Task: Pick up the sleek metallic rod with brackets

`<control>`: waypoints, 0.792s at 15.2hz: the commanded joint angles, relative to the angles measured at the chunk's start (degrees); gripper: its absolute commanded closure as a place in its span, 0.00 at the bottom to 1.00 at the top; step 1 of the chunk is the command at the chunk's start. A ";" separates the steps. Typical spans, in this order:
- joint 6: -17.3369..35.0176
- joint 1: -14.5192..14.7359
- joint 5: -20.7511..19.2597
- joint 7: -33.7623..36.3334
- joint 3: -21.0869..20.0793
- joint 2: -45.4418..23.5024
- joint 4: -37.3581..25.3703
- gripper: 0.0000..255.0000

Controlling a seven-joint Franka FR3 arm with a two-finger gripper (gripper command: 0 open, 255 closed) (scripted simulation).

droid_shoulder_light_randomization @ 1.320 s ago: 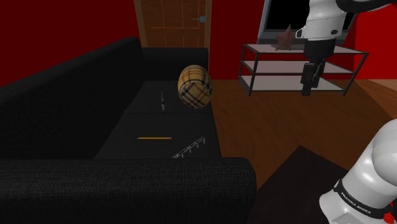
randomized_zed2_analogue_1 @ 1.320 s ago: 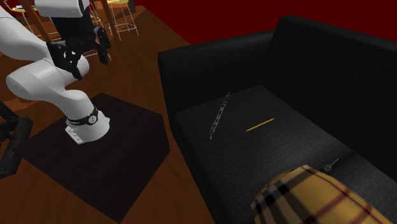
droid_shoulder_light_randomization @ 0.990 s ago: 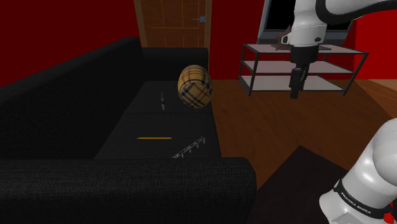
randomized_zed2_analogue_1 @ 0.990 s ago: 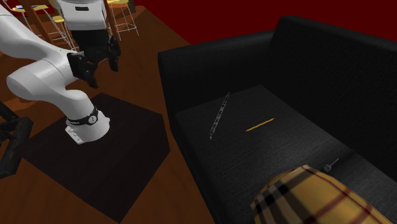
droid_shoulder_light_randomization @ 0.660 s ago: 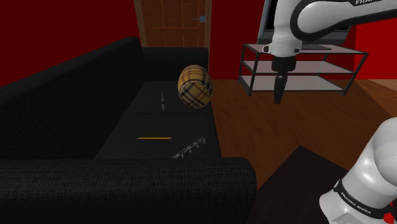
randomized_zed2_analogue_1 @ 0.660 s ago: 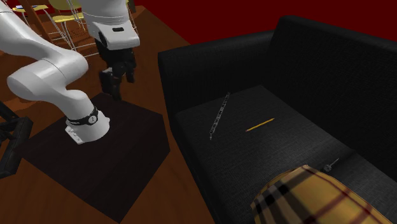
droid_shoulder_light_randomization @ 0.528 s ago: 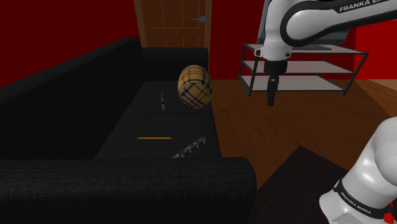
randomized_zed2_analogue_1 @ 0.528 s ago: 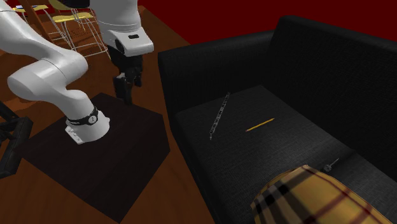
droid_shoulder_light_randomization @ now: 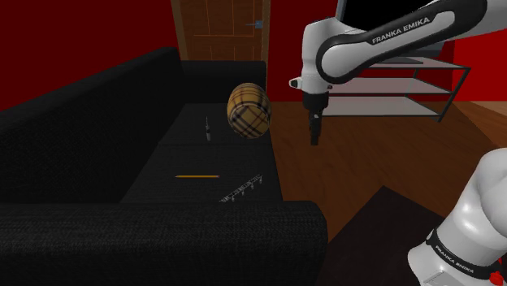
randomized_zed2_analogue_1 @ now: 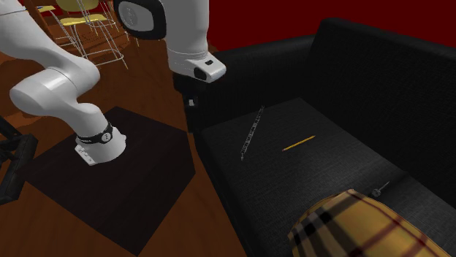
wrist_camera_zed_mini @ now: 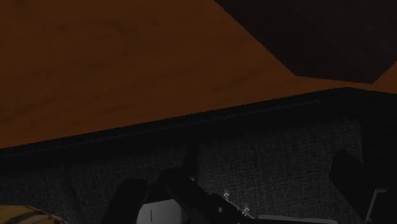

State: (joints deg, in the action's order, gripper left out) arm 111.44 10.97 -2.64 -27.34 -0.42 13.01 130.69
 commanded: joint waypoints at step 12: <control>12.49 5.39 -2.23 -13.71 -4.67 -22.92 -13.34 0.00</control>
State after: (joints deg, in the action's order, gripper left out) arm 122.90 15.84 -4.53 -40.24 -4.58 -7.83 118.64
